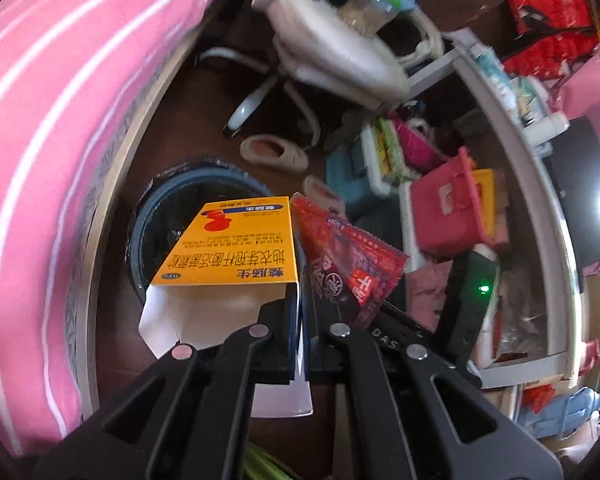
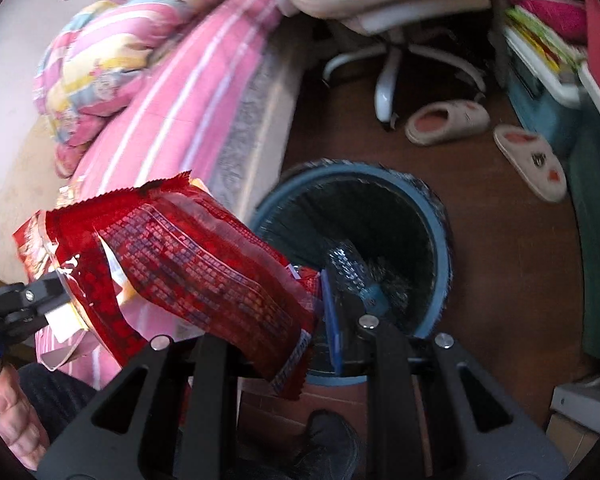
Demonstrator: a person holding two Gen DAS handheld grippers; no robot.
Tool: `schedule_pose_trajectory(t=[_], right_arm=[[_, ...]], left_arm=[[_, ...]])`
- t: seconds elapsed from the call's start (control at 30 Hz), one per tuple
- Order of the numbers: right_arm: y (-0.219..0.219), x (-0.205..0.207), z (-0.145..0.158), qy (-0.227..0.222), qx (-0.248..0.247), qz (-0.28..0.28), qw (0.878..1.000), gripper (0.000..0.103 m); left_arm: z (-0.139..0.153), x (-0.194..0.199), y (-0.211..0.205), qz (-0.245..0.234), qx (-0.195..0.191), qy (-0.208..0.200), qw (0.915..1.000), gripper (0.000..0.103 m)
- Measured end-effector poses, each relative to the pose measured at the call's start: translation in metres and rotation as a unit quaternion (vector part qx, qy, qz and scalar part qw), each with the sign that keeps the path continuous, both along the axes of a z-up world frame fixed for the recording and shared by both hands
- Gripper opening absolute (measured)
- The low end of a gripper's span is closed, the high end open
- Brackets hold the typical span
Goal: Collect trash
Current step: 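Open right tool over bin dropping packet while left tool drops yellow box, then move both tools back over the bed toward remaining items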
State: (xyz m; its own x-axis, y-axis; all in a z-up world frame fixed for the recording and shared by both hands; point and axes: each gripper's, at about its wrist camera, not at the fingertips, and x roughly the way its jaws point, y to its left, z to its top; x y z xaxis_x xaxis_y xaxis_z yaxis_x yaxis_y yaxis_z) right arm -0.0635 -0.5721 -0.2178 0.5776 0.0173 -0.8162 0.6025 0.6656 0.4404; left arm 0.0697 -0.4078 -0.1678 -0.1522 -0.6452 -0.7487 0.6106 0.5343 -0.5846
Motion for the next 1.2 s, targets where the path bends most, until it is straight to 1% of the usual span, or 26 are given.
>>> schedule_pose_trajectory(t=[0.1,0.13,0.2,0.23,0.27,0.3,0.33,0.37,0.4,0.43,0.5,0.57,0.63,0.73,0.87,0.93,0.97,1.0,1.1,1.13,1.2], right_arm=[[-0.007,0.001,-0.018,0.017,0.016,-0.014,1.000,0.022],[-0.008,0.003,-0.023,0.021,0.020,-0.018,0.999,0.023],[-0.012,0.006,-0.033,0.033,0.026,-0.028,0.999,0.023],[-0.014,0.007,-0.039,0.040,0.024,-0.033,0.998,0.028],[-0.014,0.010,-0.041,0.047,0.018,-0.034,0.998,0.037],[-0.014,0.014,-0.045,0.062,0.001,-0.035,0.997,0.064],[-0.015,0.016,-0.047,0.071,-0.012,-0.038,0.997,0.079],[-0.015,0.016,-0.049,0.081,-0.030,-0.045,0.995,0.080],[-0.016,0.015,-0.050,0.086,-0.035,-0.045,0.995,0.080],[-0.016,0.014,-0.051,0.090,-0.036,-0.047,0.994,0.081],[-0.018,0.007,-0.051,0.093,-0.039,-0.058,0.993,0.084],[-0.018,-0.001,-0.048,0.088,-0.039,-0.066,0.993,0.084],[-0.018,-0.006,-0.044,0.080,-0.040,-0.070,0.993,0.084],[-0.010,-0.009,-0.027,0.059,-0.052,-0.067,0.995,0.085],[0.010,-0.003,0.013,0.009,-0.089,-0.049,0.995,0.087],[0.027,0.005,0.044,-0.028,-0.118,-0.027,0.992,0.088],[0.037,0.010,0.060,-0.047,-0.129,-0.015,0.990,0.089],[0.042,0.013,0.069,-0.059,-0.135,-0.007,0.989,0.090],[0.070,0.031,0.111,-0.109,-0.161,0.027,0.981,0.092],[0.083,0.038,0.126,-0.125,-0.170,0.042,0.977,0.092],[0.104,0.048,0.148,-0.150,-0.179,0.068,0.970,0.093]], left_arm=[[-0.022,0.005,-0.017,-0.010,0.026,0.009,0.9996,0.002],[-0.032,0.007,-0.024,-0.013,0.040,0.011,0.9990,0.002],[-0.045,0.011,-0.034,-0.018,0.054,0.021,0.9982,0.002],[-0.050,0.013,-0.038,-0.020,0.059,0.024,0.9978,0.002],[-0.057,0.014,-0.042,-0.020,0.068,0.023,0.9972,0.009],[-0.062,0.015,-0.047,-0.023,0.075,0.024,0.9966,0.013],[-0.067,0.016,-0.051,-0.028,0.081,0.025,0.9960,0.026],[-0.071,0.016,-0.054,-0.030,0.087,0.023,0.9955,0.048],[-0.074,0.016,-0.056,-0.029,0.094,0.019,0.9949,0.058],[-0.075,0.016,-0.056,-0.028,0.097,0.011,0.9949,0.061],[-0.075,0.017,-0.055,-0.027,0.098,0.012,0.9947,0.062],[-0.071,0.019,-0.050,-0.016,0.096,0.005,0.9952,0.069],[-0.063,0.022,-0.044,0.000,0.083,-0.004,0.9965,0.071],[-0.050,0.026,-0.036,0.028,0.067,-0.013,0.9973,0.082],[-0.021,0.025,-0.021,0.053,0.032,-0.039,0.9973,0.082],[0.002,0.023,-0.006,0.071,0.004,-0.060,0.9956,0.082],[0.010,0.023,0.000,0.078,-0.006,-0.066,0.9948,0.084],[0.023,0.022,0.010,0.090,-0.026,-0.073,0.9930,0.086],[0.059,0.026,0.045,0.129,-0.091,-0.091,0.9833,0.088],[0.073,0.030,0.064,0.147,-0.114,-0.094,0.9780,0.088],[0.089,0.034,0.089,0.172,-0.137,-0.100,0.9704,0.088]])
